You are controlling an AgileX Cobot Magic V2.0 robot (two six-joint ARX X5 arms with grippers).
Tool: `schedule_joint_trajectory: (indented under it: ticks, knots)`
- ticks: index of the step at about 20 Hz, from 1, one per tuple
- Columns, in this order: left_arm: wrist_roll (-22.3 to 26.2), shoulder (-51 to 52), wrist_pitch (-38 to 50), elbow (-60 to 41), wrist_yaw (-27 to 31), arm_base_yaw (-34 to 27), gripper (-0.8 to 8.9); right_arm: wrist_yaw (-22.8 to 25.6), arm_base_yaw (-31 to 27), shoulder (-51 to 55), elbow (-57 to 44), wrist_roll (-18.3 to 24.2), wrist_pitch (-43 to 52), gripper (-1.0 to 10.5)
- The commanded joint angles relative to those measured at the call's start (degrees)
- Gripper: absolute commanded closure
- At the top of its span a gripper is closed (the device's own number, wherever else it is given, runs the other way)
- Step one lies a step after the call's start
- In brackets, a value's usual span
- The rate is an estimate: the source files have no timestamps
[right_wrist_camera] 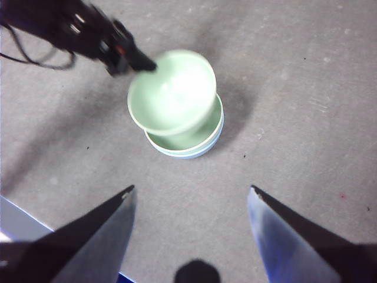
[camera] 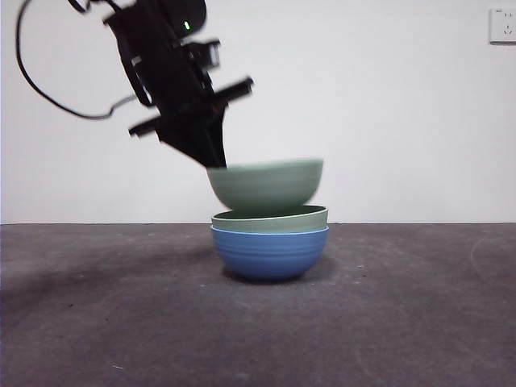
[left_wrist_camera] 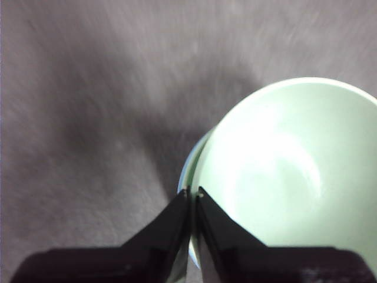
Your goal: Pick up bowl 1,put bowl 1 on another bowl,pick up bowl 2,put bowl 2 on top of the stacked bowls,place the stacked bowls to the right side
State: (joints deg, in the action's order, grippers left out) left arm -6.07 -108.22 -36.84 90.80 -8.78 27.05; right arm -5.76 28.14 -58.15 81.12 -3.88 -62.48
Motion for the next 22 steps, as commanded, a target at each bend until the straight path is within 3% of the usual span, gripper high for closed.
schedule_joint_trajectory:
  ticks: [1, 6, 7, 9, 10, 17, 20, 22]
  knots:
    - [0.0, -2.3, -0.4, 0.0, 1.2, 0.5, 8.22, 0.1, 0.1, 0.1, -0.1, 0.3, 0.2, 6.3]
    - [0.3, -3.2, 0.5, 0.0, 1.1, 1.2, 8.06, 0.1, 0.1, 0.1, -0.1, 0.3, 0.3, 6.3]
    - [0.2, -3.2, 0.6, 0.0, 0.8, 1.2, 7.53, 0.1, 0.1, 0.1, -0.1, 0.3, 0.3, 6.3]
    - [0.3, -3.2, 0.3, 0.0, 0.8, 1.6, 5.11, 0.1, 0.1, 0.1, -0.1, 0.3, 0.3, 6.3]
    - [0.3, -3.2, 0.3, 0.0, 0.8, 1.9, 4.53, 0.1, 0.1, 0.1, -0.1, 0.3, 0.3, 6.3]
    - [0.3, 1.3, -3.0, 0.0, 1.3, 1.3, 4.58, 0.1, 0.1, -0.8, -0.1, 0.2, 0.6, 6.2]
    - [0.5, 7.9, -6.8, 0.0, 1.2, 0.2, 4.58, 0.1, 0.0, -4.3, -0.1, -0.6, 2.1, 5.0]
    - [1.9, 13.6, -10.8, 0.0, 1.4, -0.2, 4.58, -0.1, 0.0, -8.3, -0.1, -0.8, 4.4, 5.0]
